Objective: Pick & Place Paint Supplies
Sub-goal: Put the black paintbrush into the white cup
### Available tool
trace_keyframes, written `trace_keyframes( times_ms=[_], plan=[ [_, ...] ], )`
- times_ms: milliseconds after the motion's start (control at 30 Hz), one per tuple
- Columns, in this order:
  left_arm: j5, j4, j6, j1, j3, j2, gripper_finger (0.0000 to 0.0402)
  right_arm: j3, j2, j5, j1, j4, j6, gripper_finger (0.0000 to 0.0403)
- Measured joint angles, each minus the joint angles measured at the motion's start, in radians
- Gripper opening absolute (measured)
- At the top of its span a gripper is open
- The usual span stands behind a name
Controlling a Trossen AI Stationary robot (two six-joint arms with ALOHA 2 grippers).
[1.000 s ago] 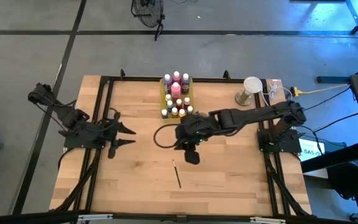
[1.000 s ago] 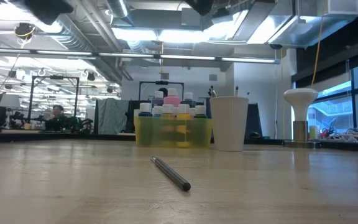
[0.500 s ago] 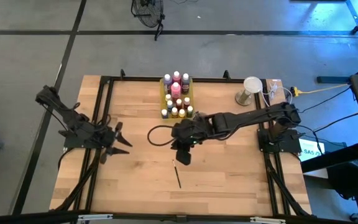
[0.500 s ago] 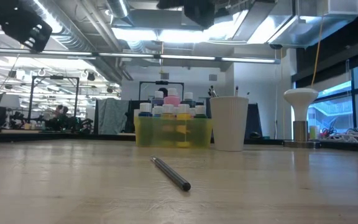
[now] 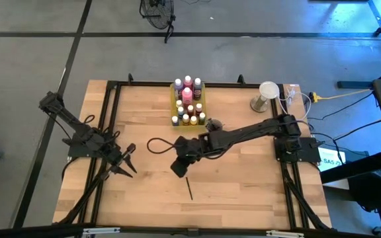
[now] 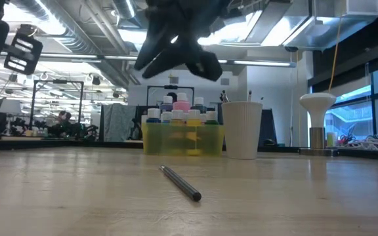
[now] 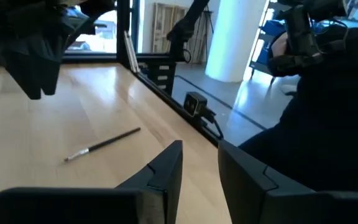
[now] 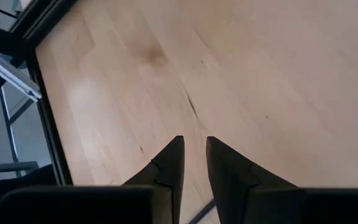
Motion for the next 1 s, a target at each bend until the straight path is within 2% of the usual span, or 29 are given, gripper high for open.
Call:
trace_keyframes(
  times_ms=[467,633,800,1000],
  plan=[
    [0.07,-0.031,0.034,0.0,0.0,0.001,0.0087,0.0,0.122,0.034,0.043,0.013,0.115,0.0071],
    [0.07,-0.078,0.008,0.0,0.0,0.001,0.0086,0.0,0.15,0.047,0.081,0.036,0.106,0.0071],
    [0.07,-0.082,-0.008,0.0,0.0,0.001,0.0086,0.0,0.154,0.136,0.106,0.019,0.094,0.0071],
    [0.07,-0.082,-0.009,0.0,0.0,0.001,0.0084,0.0,0.159,0.147,0.106,0.004,0.076,0.0076]
  ],
)
